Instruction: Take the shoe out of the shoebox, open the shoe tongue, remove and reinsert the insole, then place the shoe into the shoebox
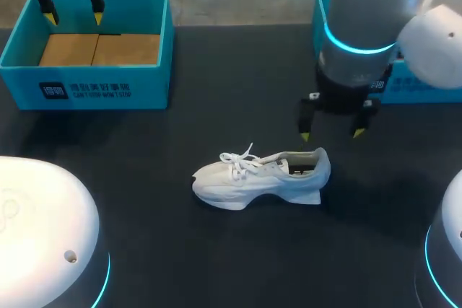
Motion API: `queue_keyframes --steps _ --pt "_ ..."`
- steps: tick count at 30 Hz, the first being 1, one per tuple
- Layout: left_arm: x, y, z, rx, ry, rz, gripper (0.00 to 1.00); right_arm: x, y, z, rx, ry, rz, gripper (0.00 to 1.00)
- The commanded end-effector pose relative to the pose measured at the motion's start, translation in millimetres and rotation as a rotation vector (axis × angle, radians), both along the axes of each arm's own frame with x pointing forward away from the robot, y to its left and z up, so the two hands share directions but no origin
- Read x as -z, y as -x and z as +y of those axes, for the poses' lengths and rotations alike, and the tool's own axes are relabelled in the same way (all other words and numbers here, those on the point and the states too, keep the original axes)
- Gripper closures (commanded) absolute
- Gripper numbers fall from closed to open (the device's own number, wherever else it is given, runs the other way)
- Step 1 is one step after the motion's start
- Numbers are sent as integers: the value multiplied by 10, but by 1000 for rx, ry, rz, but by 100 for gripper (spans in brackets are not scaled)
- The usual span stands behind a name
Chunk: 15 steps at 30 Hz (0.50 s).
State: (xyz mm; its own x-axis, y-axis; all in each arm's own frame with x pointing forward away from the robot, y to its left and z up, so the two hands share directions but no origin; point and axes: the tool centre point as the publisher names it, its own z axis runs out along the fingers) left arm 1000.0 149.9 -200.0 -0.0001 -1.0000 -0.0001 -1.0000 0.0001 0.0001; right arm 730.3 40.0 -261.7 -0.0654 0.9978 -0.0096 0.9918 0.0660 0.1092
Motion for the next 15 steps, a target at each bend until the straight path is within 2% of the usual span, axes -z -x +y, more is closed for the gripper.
queue_keyframes --steps 1,11,12,15 --pt "0 0 0 0 0 0 0 -258 116 -175 -100 -80 -23 0" --pt "0 0 0 0 0 0 0 -397 251 -287 -420 -201 -45 0" --pt "0 0 0 0 0 0 0 -393 264 -298 -467 -221 -38 0" --pt "0 0 0 0 0 0 0 -340 275 -331 -560 -237 59 0"
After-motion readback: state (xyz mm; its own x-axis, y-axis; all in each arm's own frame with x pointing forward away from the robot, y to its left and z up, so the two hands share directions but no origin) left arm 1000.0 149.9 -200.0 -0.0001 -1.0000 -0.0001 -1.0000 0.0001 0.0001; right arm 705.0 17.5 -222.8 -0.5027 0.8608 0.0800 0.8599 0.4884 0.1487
